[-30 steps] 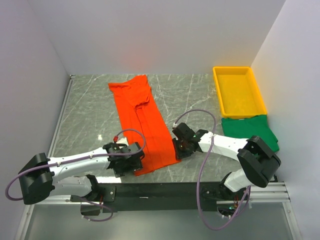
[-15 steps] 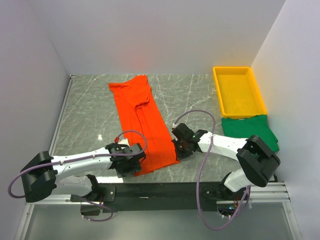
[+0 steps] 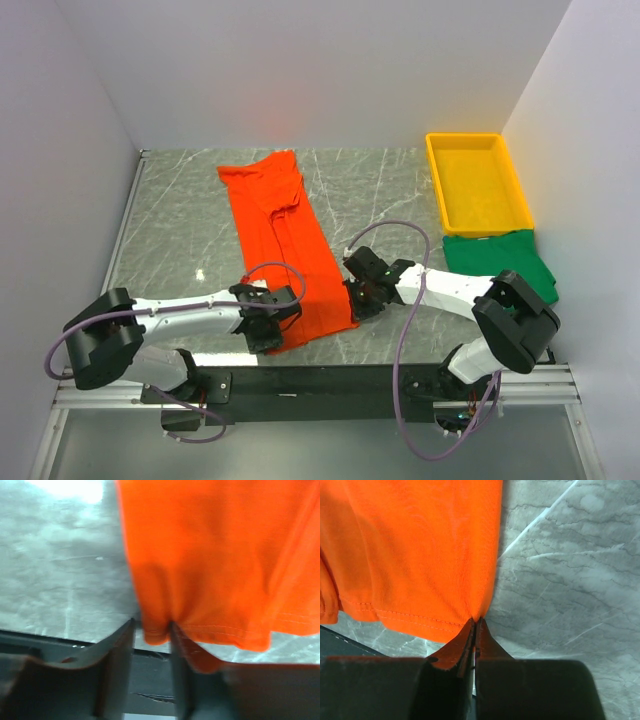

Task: Fold and stack the t-shirts
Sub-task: Grab the bottom of the folded rectangular tshirt with both arms, then fold the folded rectangular tshirt in 1/3 of the way

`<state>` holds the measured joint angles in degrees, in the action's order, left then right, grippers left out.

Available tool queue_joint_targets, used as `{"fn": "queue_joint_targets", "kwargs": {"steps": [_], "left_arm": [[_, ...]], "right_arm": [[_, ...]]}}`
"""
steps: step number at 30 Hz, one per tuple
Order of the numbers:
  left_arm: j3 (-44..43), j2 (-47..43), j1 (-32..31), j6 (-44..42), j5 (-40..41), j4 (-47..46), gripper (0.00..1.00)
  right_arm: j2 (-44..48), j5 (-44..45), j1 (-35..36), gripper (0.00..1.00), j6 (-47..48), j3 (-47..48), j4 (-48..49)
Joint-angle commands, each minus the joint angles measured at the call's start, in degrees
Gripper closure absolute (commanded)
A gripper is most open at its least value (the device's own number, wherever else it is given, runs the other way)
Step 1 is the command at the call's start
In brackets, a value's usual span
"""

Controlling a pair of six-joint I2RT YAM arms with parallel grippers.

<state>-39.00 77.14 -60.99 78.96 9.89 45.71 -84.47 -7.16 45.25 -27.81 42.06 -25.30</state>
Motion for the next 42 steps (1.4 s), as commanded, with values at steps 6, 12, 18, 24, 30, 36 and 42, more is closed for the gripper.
{"fn": "queue_joint_targets", "kwargs": {"steps": [6, 12, 18, 24, 30, 36, 42], "left_arm": [[0.0, -0.8, -4.4, 1.2, -5.0, 2.4, 0.99], [0.6, -9.3, -13.5, 5.8, -12.1, 5.0, 0.99], [1.0, -22.3, -12.3, 7.2, -10.9, 5.2, 0.99], [0.8, -27.3, 12.2, -8.8, -10.0, 3.2, 0.99], [-1.5, -18.2, 28.5, -22.5, -3.1, -4.4, 0.99], [-5.0, -12.3, 35.7, -29.4, 3.9, -10.3, 0.99], [-6.1, -10.2, 38.4, -34.8, 4.1, -17.6, 0.99]], "right_arm": [[1.8, -4.0, 4.1, 1.00, 0.1, -1.7, -5.9], [10.4, -8.1, 9.3, 1.00, -1.5, -4.2, -11.5], [12.1, -6.1, 7.7, 1.00, 1.9, 3.4, -17.2], [3.0, -1.5, 1.7, 1.00, 7.0, 17.9, -17.7], [-8.1, -1.3, -0.9, 1.00, 11.0, 31.0, -16.3], [-15.6, 1.2, -3.3, 1.00, 14.1, 38.4, -15.2], [-20.3, 1.3, -5.6, 1.00, 15.9, 42.7, -15.1]]}}
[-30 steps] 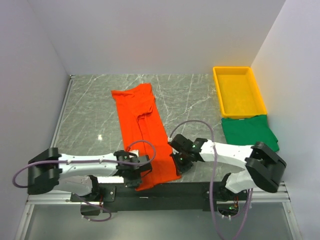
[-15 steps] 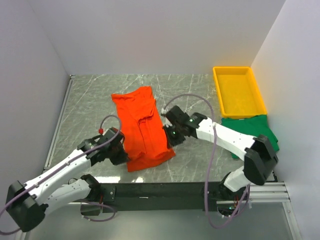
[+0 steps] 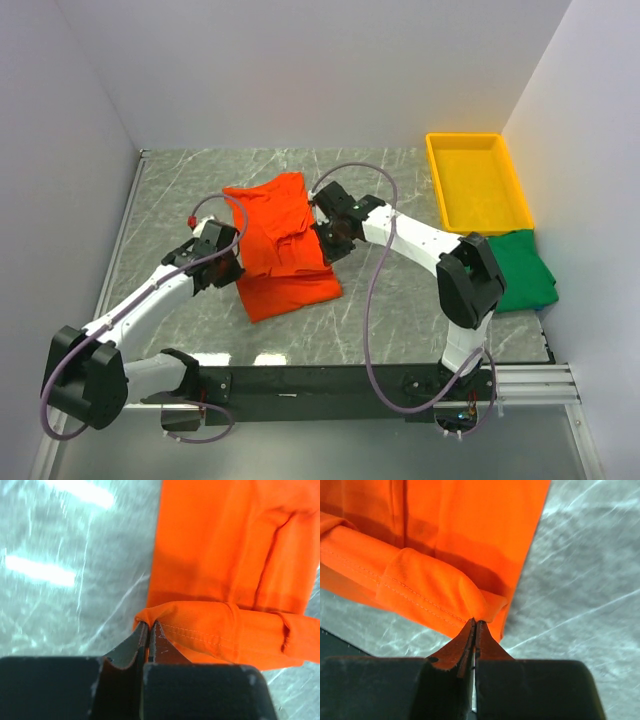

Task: Fold and stack the t-shirts
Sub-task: Fold the folded rectangular tshirt in 1/3 of the way

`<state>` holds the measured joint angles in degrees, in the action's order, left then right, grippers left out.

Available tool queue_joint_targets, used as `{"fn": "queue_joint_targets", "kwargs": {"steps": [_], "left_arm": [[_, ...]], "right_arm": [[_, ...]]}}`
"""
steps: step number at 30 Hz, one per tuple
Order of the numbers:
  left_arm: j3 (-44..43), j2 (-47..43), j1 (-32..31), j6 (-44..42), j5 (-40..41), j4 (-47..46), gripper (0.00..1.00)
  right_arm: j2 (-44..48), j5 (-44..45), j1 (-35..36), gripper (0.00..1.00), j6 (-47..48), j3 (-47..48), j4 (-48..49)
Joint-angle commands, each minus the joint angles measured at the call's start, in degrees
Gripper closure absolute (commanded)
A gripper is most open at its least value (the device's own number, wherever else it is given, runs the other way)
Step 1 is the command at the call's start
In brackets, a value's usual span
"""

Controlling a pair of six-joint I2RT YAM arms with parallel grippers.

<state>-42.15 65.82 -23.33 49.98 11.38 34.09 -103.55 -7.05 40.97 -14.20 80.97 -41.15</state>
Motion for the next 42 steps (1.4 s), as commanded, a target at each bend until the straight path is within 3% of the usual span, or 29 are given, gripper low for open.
{"fn": "queue_joint_targets", "kwargs": {"steps": [1, 14, 24, 42], "left_arm": [[-3.9, 1.7, 0.8, -6.3, 2.8, -6.4, 0.99], [-10.4, 11.4, 1.4, -10.4, 5.3, -10.1, 0.99], [-11.9, 20.1, 1.6, -9.5, 11.3, -14.4, 0.99], [-9.5, 17.8, 1.7, -7.4, 13.8, -19.1, 0.99]], "right_arm": [[-1.7, 1.2, -1.6, 1.00, 2.4, 4.3, 0.9], [-8.2, 2.6, -4.8, 1.00, 4.1, 13.7, 3.0], [-12.9, 4.3, -6.3, 1.00, 5.5, 14.0, 9.9], [-13.1, 5.5, -6.8, 1.00, 6.5, 14.4, 13.6]]}}
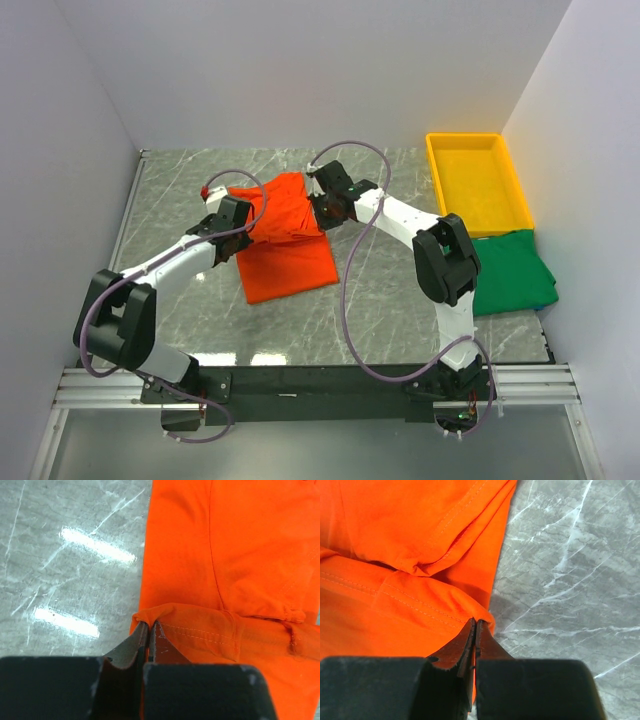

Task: Fold and stack the t-shirts
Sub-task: Fold the folded rectangular tshirt in 1/3 of the way, then smooth out wrinkles on the folded tshirt

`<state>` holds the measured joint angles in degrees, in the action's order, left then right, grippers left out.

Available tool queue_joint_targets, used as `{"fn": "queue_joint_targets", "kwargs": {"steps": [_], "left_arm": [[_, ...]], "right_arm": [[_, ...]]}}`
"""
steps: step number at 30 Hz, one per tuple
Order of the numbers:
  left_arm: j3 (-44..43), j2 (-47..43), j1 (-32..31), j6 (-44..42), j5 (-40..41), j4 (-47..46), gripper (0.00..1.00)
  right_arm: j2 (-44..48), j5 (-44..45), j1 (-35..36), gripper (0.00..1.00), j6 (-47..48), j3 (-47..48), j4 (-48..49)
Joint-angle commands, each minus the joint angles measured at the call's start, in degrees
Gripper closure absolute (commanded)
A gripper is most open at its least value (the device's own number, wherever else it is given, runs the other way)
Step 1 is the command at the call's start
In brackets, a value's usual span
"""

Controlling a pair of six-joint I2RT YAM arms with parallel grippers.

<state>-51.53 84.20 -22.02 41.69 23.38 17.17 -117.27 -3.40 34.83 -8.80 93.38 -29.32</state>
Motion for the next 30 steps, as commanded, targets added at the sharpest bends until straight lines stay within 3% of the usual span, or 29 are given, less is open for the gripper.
{"fn": "queue_joint_targets", "kwargs": {"steps": [1, 7, 10, 12, 15, 22, 27, 30], "left_arm": [[-0.1, -0.2, 0.4, 1.4, 1.8, -2.4, 0.99], [0.7, 4.9, 0.4, 3.6, 3.0, -6.2, 0.96], [1.3, 6.5, 0.3, 5.5, 5.3, -7.7, 0.89], [2.7, 6.0, 0.4, 7.8, 7.2, -9.1, 0.80], [4.2, 4.0, 0.4, 10.7, 8.2, -9.8, 0.71], [6.5, -5.0, 0.0, 15.4, 9.8, -6.2, 0.35], [7.4, -12.3, -4.9, 18.2, 11.7, -2.1, 0.41], [8.6, -13.8, -9.0, 19.4, 10.7, -2.7, 0.51]], "right_arm": [[0.3, 1.9, -0.7, 1.00, 0.9, 2.3, 1.7], [-2.3, 2.1, -1.0, 0.99, -0.1, 0.7, 5.1], [-3.0, 2.4, -1.3, 0.95, -0.4, 0.0, 7.4], [-3.3, 3.1, -1.3, 0.89, -0.5, -0.2, 8.7], [-2.6, 3.3, -1.3, 0.73, -0.8, -1.2, 10.7], [7.4, 4.0, -1.3, 0.67, -1.8, -9.5, 17.0], [13.7, 1.6, 0.4, 0.69, -2.7, -17.2, 21.8], [15.4, 0.4, 1.8, 0.76, -3.9, -22.4, 25.5]]}}
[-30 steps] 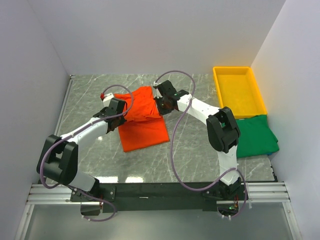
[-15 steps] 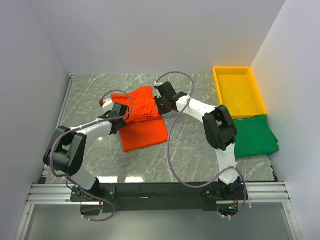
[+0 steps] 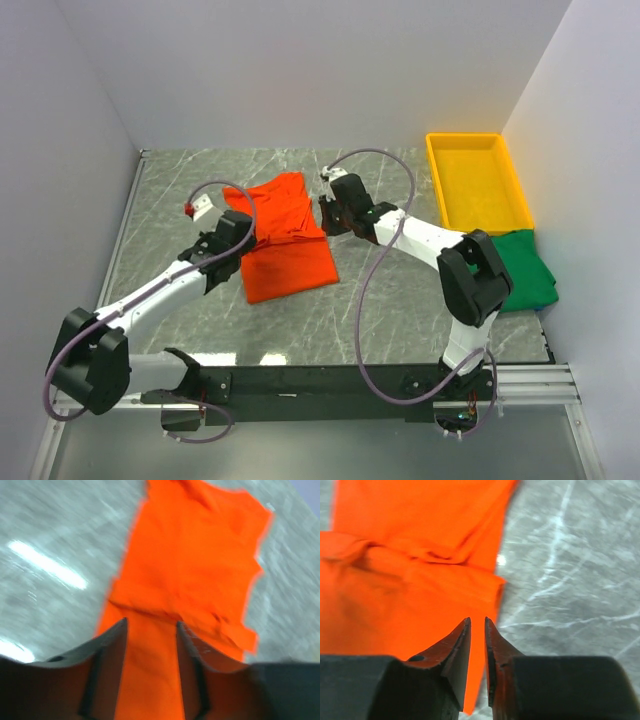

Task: Fold and stack the t-shirts
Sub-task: Smooth out wrinkles on the folded tshirt

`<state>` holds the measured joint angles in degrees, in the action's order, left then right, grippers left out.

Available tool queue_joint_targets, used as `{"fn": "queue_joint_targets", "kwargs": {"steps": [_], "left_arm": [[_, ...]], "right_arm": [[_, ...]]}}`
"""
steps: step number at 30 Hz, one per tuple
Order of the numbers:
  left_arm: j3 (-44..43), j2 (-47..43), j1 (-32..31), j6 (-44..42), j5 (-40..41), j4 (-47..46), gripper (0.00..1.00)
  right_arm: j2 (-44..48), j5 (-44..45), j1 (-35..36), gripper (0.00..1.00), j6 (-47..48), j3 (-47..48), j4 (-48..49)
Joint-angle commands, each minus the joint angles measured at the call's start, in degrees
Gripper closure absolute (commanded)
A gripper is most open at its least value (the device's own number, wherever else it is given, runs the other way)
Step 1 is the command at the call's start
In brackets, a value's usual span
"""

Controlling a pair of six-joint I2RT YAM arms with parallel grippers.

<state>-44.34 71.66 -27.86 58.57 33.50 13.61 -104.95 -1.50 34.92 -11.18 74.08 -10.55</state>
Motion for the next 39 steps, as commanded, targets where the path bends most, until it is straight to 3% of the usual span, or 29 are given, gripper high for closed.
{"fn": "queue_joint_targets", "kwargs": {"steps": [1, 8, 13, 20, 26, 34, 36, 39], "left_arm": [[1.9, -1.1, -4.0, 3.0, -1.3, 0.5, 0.56], [5.0, 6.2, -10.5, 5.0, -6.1, -3.8, 0.63], [4.5, 12.6, -11.9, 5.2, -9.2, -3.8, 0.64], [5.4, 14.0, -12.0, 4.5, -12.7, -1.9, 0.65], [8.1, 11.9, -12.0, 4.3, -14.3, -2.2, 0.65], [9.3, 7.3, -12.0, 4.3, -16.1, -0.5, 0.65], [9.4, 5.9, -12.0, 4.8, -16.4, 0.4, 0.64], [9.4, 1.6, -12.0, 5.5, -15.2, 1.9, 0.62]], "right_arm": [[2.9, -1.9, 2.0, 0.77, -1.7, -3.6, 7.9], [-1.9, -4.0, 4.8, 0.78, -3.8, -4.0, 10.4], [-6.9, -3.4, 5.2, 0.78, -4.5, -1.6, 11.6], [-12.7, -0.5, 4.4, 0.78, -2.9, 5.4, 8.4], [-18.1, 3.0, 2.6, 0.78, -1.3, 15.5, 4.8], [-25.9, 0.3, 0.4, 0.77, 0.3, 35.3, -4.6], [-23.0, -0.8, 0.4, 0.78, -0.1, 33.4, -4.5], [-15.2, -4.4, 0.4, 0.77, -0.7, 23.3, 1.1]]}}
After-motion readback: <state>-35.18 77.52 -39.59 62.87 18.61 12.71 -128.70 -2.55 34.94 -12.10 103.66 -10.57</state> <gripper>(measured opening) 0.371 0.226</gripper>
